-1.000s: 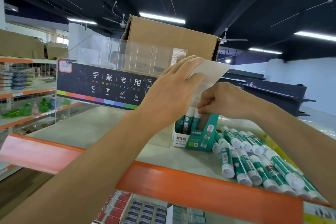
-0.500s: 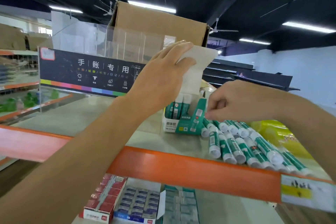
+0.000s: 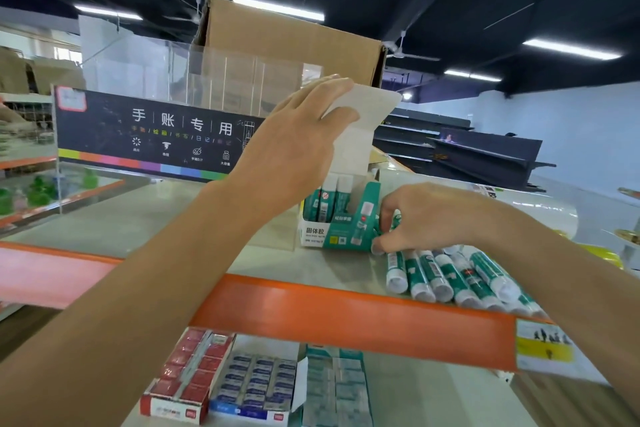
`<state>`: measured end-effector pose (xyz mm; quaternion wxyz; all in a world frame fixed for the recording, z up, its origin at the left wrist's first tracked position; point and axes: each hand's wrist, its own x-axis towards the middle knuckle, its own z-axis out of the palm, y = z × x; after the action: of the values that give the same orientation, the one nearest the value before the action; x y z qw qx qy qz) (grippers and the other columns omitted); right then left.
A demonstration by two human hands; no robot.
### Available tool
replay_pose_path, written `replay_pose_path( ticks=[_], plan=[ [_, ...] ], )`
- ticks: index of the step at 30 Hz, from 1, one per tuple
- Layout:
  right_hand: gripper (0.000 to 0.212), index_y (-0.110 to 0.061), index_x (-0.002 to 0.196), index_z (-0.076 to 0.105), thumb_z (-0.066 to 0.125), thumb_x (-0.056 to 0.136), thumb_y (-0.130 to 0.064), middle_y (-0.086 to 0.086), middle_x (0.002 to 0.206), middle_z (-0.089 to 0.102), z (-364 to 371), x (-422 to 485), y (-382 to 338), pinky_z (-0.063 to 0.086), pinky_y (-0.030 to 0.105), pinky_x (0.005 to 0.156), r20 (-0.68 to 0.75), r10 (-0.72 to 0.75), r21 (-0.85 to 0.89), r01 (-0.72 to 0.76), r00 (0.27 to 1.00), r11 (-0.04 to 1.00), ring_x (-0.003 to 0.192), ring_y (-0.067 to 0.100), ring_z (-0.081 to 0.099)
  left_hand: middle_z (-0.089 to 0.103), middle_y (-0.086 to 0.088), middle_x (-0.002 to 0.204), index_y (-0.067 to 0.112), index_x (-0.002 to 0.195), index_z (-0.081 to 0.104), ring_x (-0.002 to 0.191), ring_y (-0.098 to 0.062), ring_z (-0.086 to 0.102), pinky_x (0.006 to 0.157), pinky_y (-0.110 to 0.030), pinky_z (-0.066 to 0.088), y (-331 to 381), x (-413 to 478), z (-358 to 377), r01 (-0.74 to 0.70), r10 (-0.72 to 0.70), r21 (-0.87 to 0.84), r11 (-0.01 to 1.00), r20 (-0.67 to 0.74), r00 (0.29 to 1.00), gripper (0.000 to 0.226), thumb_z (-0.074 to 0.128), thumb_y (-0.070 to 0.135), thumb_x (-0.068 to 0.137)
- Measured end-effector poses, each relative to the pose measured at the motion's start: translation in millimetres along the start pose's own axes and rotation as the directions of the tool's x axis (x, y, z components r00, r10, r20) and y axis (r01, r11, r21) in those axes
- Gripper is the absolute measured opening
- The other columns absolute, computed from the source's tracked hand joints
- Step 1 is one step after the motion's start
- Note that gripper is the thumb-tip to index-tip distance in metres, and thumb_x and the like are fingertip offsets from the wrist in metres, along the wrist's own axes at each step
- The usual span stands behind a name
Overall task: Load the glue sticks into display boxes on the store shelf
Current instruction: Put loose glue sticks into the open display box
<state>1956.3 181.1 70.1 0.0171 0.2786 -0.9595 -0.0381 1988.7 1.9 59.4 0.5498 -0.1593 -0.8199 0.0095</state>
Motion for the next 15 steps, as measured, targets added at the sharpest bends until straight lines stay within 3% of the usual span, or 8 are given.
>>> replay_pose_path(
  ticks=[4, 7, 9, 12, 15],
  plan=[
    [0.034, -0.017, 0.108, 0.062, 0.069, 0.080, -0.037, 0.003, 0.092, 0.071, -2.1, 3.1, 1.6, 0.044, 0.023, 0.059, 0.027, 0.036, 0.105, -0.039, 0.999, 0.994, 0.080, 0.015, 0.065, 0.047, -0.018, 0.135, 0.001, 0.110, 0.063, 0.127, -0.034, 0.042, 0.097, -0.047, 0.041, 1.7, -0.2, -0.6, 0.003, -0.003, 0.005, 1.000, -0.001, 1.000, 0.036, 0.056, -0.012, 0.077],
    [0.027, -0.015, 0.103, 0.066, 0.064, 0.081, -0.029, 0.007, 0.096, 0.071, -8.9, 4.2, 4.7, 0.046, 0.025, 0.061, -0.015, 0.051, 0.238, -0.046, 0.999, 0.970, 0.073, 0.016, 0.060, 0.048, -0.018, 0.134, 0.002, 0.109, 0.063, 0.126, -0.033, 0.042, 0.096, -0.049, 0.042, 0.4, -0.6, -0.5, 0.003, -0.003, 0.000, 1.000, -0.007, 1.000, 0.035, 0.056, -0.012, 0.077],
    [0.021, -0.016, 0.095, 0.070, 0.062, 0.081, -0.029, 0.006, 0.087, 0.071, -16.6, 4.7, 9.2, 0.045, 0.026, 0.059, -0.070, 0.072, 0.331, -0.045, 0.995, 0.943, 0.068, 0.015, 0.057, 0.048, -0.018, 0.133, 0.001, 0.108, 0.063, 0.126, -0.034, 0.043, 0.096, -0.049, 0.043, -1.8, -0.8, 0.9, -0.006, 0.006, -0.008, 1.000, -0.020, 1.000, 0.034, 0.052, -0.010, 0.078],
    [0.013, -0.017, 0.091, 0.071, 0.062, 0.085, -0.025, 0.002, 0.077, 0.066, -30.6, 6.8, 16.1, 0.044, 0.023, 0.055, -0.180, 0.096, 0.508, 0.009, 0.979, 0.861, 0.062, 0.010, 0.053, 0.049, -0.019, 0.132, 0.001, 0.107, 0.064, 0.126, -0.034, 0.043, 0.096, -0.051, 0.044, -3.4, -0.4, 3.3, -0.025, 0.025, -0.020, 0.999, -0.028, 0.999, 0.034, 0.046, -0.007, 0.078],
    [0.009, -0.016, 0.091, 0.070, 0.064, 0.087, -0.021, -0.001, 0.073, 0.065, -37.6, 14.0, 20.8, 0.052, 0.023, 0.060, -0.316, 0.123, 0.675, 0.132, 0.941, 0.726, 0.060, 0.007, 0.057, 0.049, -0.021, 0.132, 0.000, 0.106, 0.064, 0.126, -0.035, 0.043, 0.097, -0.051, 0.043, -3.6, -0.3, 4.0, -0.026, 0.025, -0.025, 0.999, -0.020, 0.999, 0.033, 0.051, -0.011, 0.078]
  ],
)
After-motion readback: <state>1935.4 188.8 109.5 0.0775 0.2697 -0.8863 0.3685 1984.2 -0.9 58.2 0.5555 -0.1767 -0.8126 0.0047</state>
